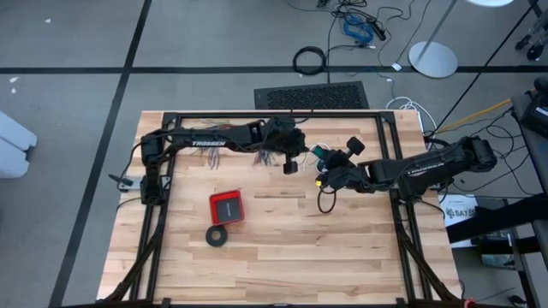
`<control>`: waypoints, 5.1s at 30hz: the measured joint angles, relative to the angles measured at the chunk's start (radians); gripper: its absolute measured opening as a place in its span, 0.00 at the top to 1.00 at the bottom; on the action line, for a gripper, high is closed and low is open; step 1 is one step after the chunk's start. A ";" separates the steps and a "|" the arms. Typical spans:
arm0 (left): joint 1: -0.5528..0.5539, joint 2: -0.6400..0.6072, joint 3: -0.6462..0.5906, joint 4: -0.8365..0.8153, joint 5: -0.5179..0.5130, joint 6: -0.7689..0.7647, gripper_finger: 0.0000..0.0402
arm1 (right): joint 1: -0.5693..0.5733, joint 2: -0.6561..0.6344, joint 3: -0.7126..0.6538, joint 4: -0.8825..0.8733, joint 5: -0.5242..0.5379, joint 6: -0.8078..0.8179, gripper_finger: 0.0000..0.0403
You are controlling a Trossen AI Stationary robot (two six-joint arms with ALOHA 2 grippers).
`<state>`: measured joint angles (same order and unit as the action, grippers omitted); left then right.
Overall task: Coil cords
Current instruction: Coil the green wire onto the spool
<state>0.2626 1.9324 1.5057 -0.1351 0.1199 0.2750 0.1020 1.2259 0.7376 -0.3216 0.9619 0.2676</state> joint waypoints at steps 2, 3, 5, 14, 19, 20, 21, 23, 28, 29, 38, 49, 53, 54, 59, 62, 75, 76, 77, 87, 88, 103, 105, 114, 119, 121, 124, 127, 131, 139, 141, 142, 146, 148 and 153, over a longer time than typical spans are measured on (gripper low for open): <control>-0.008 0.000 0.012 -0.014 -0.005 -0.004 1.00 | -0.006 0.010 0.000 0.009 0.031 -0.003 1.00; -0.012 0.000 0.014 -0.017 -0.009 -0.004 1.00 | -0.009 0.012 0.000 0.014 0.048 -0.003 1.00; -0.019 0.000 0.015 -0.021 -0.018 -0.004 1.00 | -0.015 0.014 0.000 0.018 0.063 -0.003 1.00; -0.040 0.000 0.017 0.006 -0.025 -0.016 1.00 | -0.018 0.014 0.000 0.119 0.107 -0.049 1.00; -0.041 0.000 0.017 0.047 -0.018 -0.055 1.00 | -0.020 0.031 0.000 0.127 0.116 -0.046 1.00; -0.041 0.000 0.017 0.057 -0.017 -0.060 1.00 | -0.020 0.039 0.000 0.135 0.117 -0.044 1.00; -0.042 0.000 0.017 0.063 -0.016 -0.060 1.00 | -0.020 0.050 0.000 0.147 0.116 -0.044 1.00; -0.043 0.000 0.017 0.070 -0.016 -0.061 0.99 | -0.020 0.073 0.000 0.172 0.120 -0.044 1.00; -0.042 0.001 0.016 0.081 0.004 -0.087 0.99 | -0.028 0.113 0.000 0.209 0.117 -0.044 1.00; -0.044 0.001 0.016 0.080 0.005 -0.087 0.99 | -0.031 0.114 0.000 0.215 0.112 -0.044 1.00; -0.076 0.001 0.016 0.082 -0.016 -0.086 0.99 | -0.048 0.115 0.000 0.332 0.105 -0.078 1.00; -0.091 0.001 0.016 0.085 -0.059 -0.049 0.87 | -0.049 0.098 0.000 0.388 0.113 0.004 1.00; -0.100 -0.001 0.016 0.073 -0.070 -0.004 0.81 | -0.042 0.072 -0.001 0.396 0.112 -0.001 1.00; -0.102 -0.001 0.016 0.064 -0.071 0.004 0.80 | -0.038 0.060 -0.001 0.404 0.113 -0.003 1.00; -0.106 0.000 0.016 0.058 -0.091 -0.004 0.79 | -0.017 -0.002 0.000 0.405 0.113 -0.032 1.00; -0.111 0.000 0.016 0.066 -0.120 -0.007 0.79 | -0.004 -0.040 0.000 0.409 0.113 -0.049 1.00; -0.145 0.000 0.016 0.102 -0.155 0.045 0.79 | 0.119 -0.193 0.000 0.414 0.106 -0.096 1.00; -0.148 0.000 0.016 0.113 -0.151 0.046 0.79 | 0.128 -0.204 0.000 0.425 0.106 -0.097 1.00; -0.149 0.000 0.016 0.126 -0.148 0.046 0.79 | 0.136 -0.212 0.000 0.431 0.106 -0.097 1.00; -0.202 0.000 0.016 0.298 -0.122 -0.007 0.79 | 0.146 -0.219 0.000 0.443 0.138 -0.077 1.00; -0.206 0.000 0.015 0.300 -0.122 -0.019 0.79 | 0.148 -0.219 0.000 0.452 0.144 -0.084 1.00; -0.224 0.002 -0.283 0.943 -0.145 -0.064 0.79 | 0.149 -0.220 0.000 0.544 0.139 -0.171 1.00; -0.220 0.002 -0.321 1.028 -0.137 -0.072 0.79 | 0.149 -0.220 0.000 0.545 0.138 -0.172 1.00; -0.189 0.001 -0.366 1.127 -0.039 -0.114 0.79 | 0.148 -0.220 0.000 0.609 0.136 -0.207 1.00; -0.186 0.001 -0.366 1.128 -0.009 -0.117 0.79 | 0.148 -0.220 0.000 0.611 0.136 -0.207 1.00; -0.185 0.001 -0.366 1.128 -0.005 -0.129 0.79 | 0.148 -0.220 0.000 0.611 0.136 -0.204 1.00; -0.183 0.001 -0.366 1.131 0.015 -0.141 0.79 | 0.148 -0.220 0.000 0.611 0.136 -0.203 1.00; -0.182 0.001 -0.366 1.148 0.047 -0.175 0.79 | 0.148 -0.220 0.000 0.611 0.136 -0.202 1.00; -0.178 0.011 -0.363 1.147 -0.031 -0.246 0.79 | 0.148 -0.220 0.000 0.611 0.135 -0.185 1.00; -0.165 0.045 -0.362 1.184 -0.004 -0.296 0.79 | 0.146 -0.179 0.000 0.669 0.105 -0.183 1.00; -0.165 0.045 -0.362 1.182 -0.002 -0.296 0.79 | 0.146 -0.171 0.000 0.674 0.105 -0.184 1.00; -0.165 0.045 -0.362 1.183 0.000 -0.296 0.79 | 0.146 -0.168 0.000 0.673 0.105 -0.185 1.00; -0.165 0.045 -0.362 1.184 0.007 -0.296 0.83 | 0.146 -0.166 0.000 0.673 0.105 -0.186 1.00; -0.165 0.045 -0.362 1.181 -0.011 -0.296 0.83 | 0.146 -0.166 0.000 0.674 0.105 -0.186 1.00; -0.164 0.046 -0.362 1.162 -0.054 -0.296 0.84 | 0.146 -0.166 0.000 0.677 0.105 -0.192 1.00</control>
<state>0.0984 1.9781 1.1435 1.0267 0.0657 -0.0212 0.2481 1.0603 0.7376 0.3553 1.0672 0.0758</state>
